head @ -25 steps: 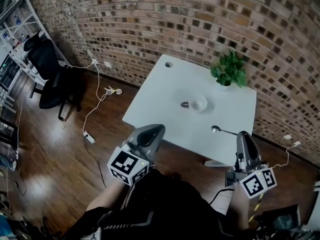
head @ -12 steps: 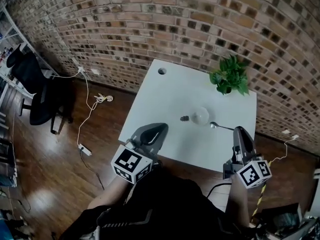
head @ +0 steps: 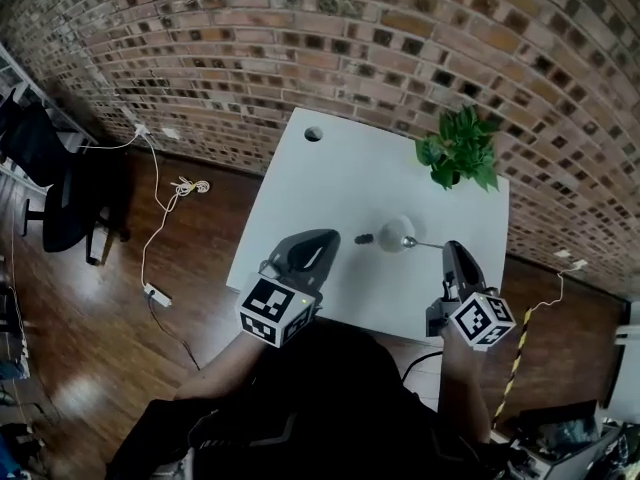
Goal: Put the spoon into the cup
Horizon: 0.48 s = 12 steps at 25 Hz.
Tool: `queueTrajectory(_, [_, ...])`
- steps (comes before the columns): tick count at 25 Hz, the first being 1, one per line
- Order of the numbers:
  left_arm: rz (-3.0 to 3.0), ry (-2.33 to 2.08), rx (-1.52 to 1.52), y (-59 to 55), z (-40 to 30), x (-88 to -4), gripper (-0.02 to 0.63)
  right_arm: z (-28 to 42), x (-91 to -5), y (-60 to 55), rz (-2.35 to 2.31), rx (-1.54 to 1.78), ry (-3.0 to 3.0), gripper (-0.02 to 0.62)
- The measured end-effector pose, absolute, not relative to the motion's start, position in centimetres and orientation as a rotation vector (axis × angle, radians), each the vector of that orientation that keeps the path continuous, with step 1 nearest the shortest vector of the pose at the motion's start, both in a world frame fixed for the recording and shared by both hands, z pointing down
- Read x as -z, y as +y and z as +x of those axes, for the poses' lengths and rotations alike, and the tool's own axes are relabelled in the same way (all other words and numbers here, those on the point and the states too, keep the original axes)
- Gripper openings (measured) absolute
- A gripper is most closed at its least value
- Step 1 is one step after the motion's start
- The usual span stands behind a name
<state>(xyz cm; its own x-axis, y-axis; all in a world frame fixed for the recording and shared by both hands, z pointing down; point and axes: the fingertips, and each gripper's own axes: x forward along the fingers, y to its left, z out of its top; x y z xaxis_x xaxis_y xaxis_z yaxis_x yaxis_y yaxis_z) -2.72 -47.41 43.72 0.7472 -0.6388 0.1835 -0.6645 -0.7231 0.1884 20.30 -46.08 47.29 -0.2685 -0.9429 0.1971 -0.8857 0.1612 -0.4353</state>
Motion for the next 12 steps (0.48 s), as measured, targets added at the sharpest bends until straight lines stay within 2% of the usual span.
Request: queueTrajectory(12, [2.639, -1.072, -0.243, -51.1, 0.0, -47.9, -0.006, 20.8, -54.9, -50.5, -1.825, 0.906, 2.338, 0.044])
